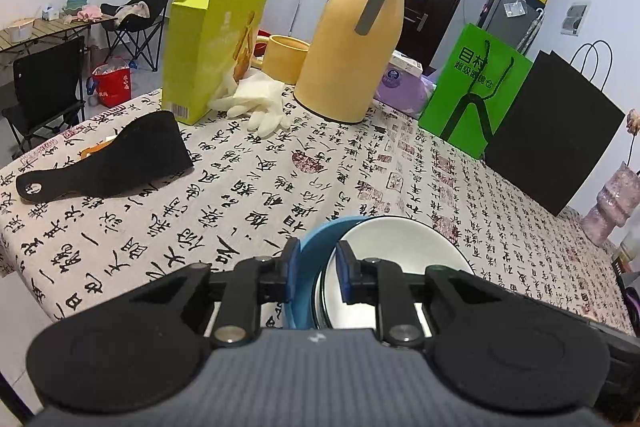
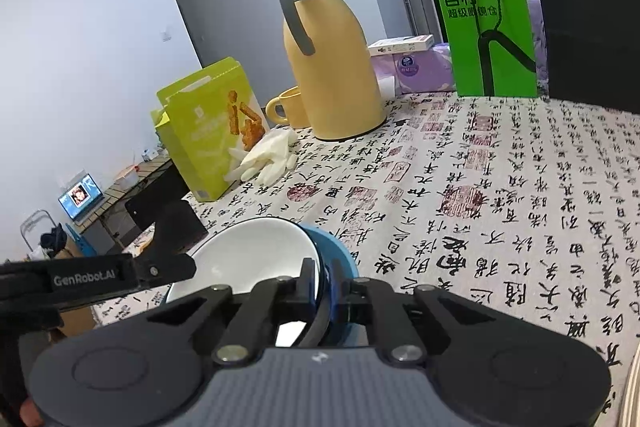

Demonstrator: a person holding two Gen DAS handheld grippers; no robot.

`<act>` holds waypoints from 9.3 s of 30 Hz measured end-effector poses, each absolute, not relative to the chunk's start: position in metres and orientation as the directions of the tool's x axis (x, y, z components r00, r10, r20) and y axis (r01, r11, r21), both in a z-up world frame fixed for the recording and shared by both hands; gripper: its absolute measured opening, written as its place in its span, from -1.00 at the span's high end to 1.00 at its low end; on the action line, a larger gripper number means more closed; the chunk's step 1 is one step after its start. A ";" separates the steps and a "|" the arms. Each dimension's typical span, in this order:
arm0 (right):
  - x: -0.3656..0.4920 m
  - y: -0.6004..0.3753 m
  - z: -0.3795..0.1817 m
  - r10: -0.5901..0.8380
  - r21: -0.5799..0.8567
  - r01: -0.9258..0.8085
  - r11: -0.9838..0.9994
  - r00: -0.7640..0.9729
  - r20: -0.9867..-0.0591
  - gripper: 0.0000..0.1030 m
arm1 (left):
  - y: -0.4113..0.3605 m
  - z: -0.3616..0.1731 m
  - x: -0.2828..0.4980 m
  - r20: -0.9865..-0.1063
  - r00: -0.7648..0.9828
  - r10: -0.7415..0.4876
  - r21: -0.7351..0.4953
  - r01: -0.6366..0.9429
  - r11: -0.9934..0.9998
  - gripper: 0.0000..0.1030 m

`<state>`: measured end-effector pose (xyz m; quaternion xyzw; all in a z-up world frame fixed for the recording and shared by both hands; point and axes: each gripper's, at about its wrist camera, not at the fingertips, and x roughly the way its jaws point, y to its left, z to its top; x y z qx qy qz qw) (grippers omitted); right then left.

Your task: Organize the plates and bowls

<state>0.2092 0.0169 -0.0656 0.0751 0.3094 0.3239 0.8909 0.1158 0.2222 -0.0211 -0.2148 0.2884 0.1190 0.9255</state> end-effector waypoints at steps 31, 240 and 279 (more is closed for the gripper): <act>0.194 0.003 -0.058 0.659 0.352 -0.558 0.752 0.622 -0.423 0.60 | 0.221 -0.020 0.117 -0.614 0.786 0.075 -0.375 -0.374 0.848 0.57; 0.245 0.029 -0.120 0.742 0.579 -0.466 0.669 0.386 -0.548 -0.04 | 0.246 -0.081 0.138 -0.568 0.816 -0.109 -0.579 -0.302 0.758 0.03; 0.233 0.011 -0.122 0.732 0.649 -0.357 0.672 0.453 -0.509 0.16 | 0.226 -0.067 0.131 -0.600 0.800 -0.001 -0.513 -0.385 0.767 0.05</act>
